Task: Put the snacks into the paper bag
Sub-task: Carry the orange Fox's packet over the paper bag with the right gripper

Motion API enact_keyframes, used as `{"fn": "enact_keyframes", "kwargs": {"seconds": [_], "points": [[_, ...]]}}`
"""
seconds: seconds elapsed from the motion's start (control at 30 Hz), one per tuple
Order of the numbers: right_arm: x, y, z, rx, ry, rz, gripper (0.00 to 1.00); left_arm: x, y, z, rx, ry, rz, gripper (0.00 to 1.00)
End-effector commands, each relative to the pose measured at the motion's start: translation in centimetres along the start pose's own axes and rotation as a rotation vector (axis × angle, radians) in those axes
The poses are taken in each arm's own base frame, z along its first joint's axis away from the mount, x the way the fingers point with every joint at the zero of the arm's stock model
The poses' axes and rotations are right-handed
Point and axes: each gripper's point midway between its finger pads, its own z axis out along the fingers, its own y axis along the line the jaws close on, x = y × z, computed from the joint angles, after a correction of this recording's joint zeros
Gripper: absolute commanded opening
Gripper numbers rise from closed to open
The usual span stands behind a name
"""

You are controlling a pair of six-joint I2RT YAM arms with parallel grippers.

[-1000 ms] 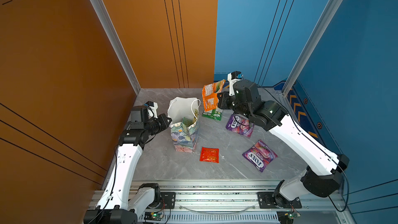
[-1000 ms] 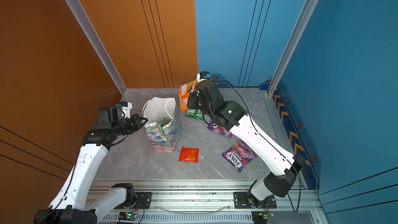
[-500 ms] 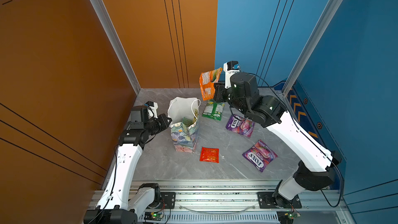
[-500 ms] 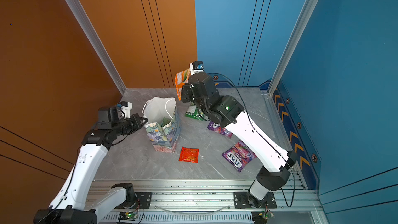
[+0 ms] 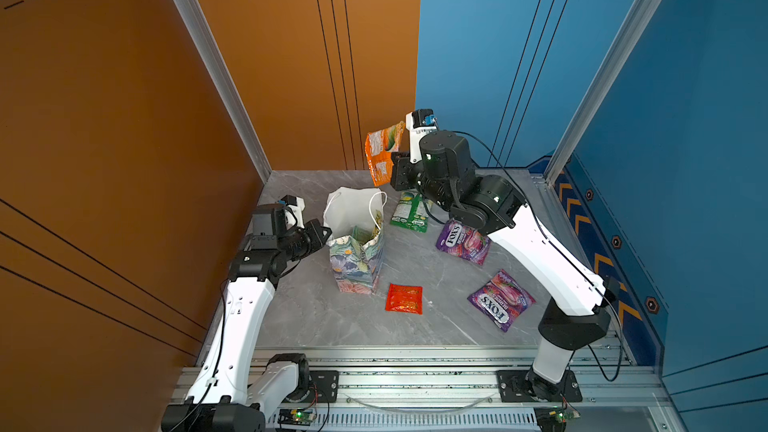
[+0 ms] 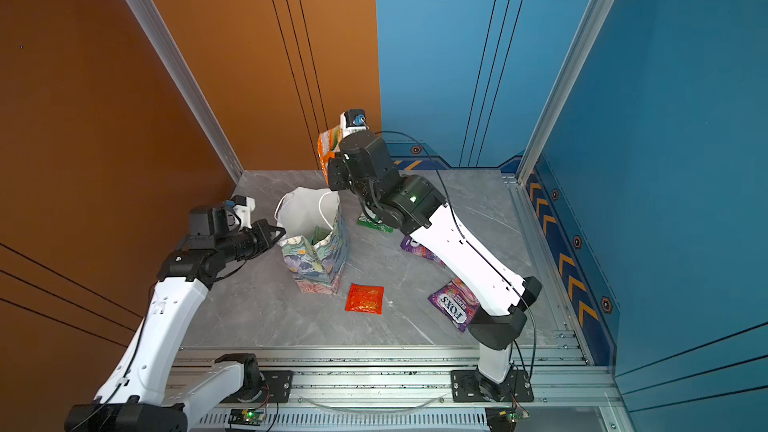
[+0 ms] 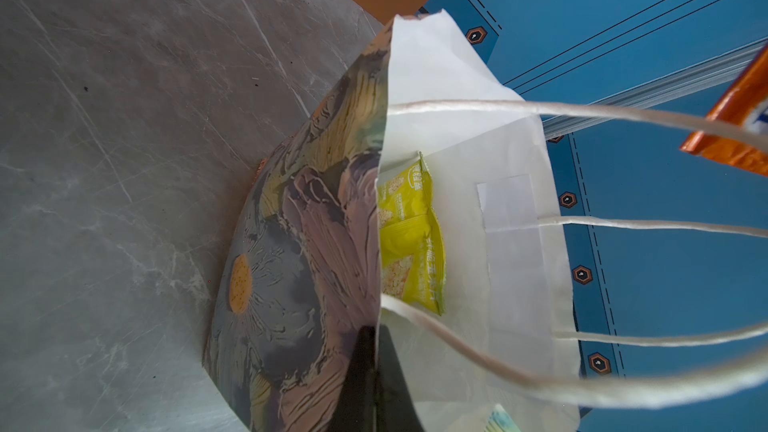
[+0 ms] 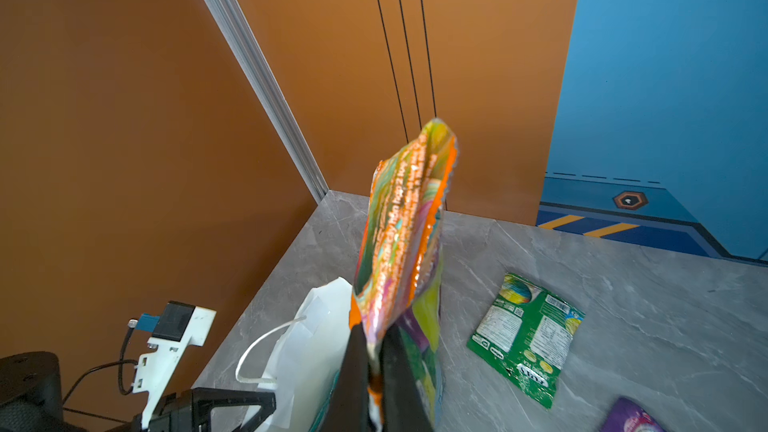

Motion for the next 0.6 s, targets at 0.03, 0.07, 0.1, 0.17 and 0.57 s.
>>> {"fn": "enact_keyframes", "kwargs": {"seconds": [0.03, 0.07, 0.1, 0.17, 0.57], "points": [[-0.2, 1.9, 0.1, -0.055, 0.007, -0.021, 0.0, 0.2, -0.1, -0.1, 0.015, 0.004, 0.0, 0.0], [0.0, 2.2, 0.1, -0.062, 0.013, -0.022, 0.0, 0.3, 0.0, 0.0, 0.014, 0.005, -0.001, 0.0], [0.4, 2.4, 0.3, -0.064, 0.02, -0.024, 0.0, 0.2, -0.1, -0.1, 0.016, 0.004, 0.0, 0.0], [1.1, 2.7, 0.5, -0.054, 0.033, -0.047, 0.0, 0.2, -0.1, 0.0, 0.015, 0.005, 0.001, 0.0], [5.3, 3.1, 0.3, 0.042, 0.133, -0.171, 0.0, 0.3, -0.1, 0.0, 0.015, 0.006, 0.003, 0.0]]}}
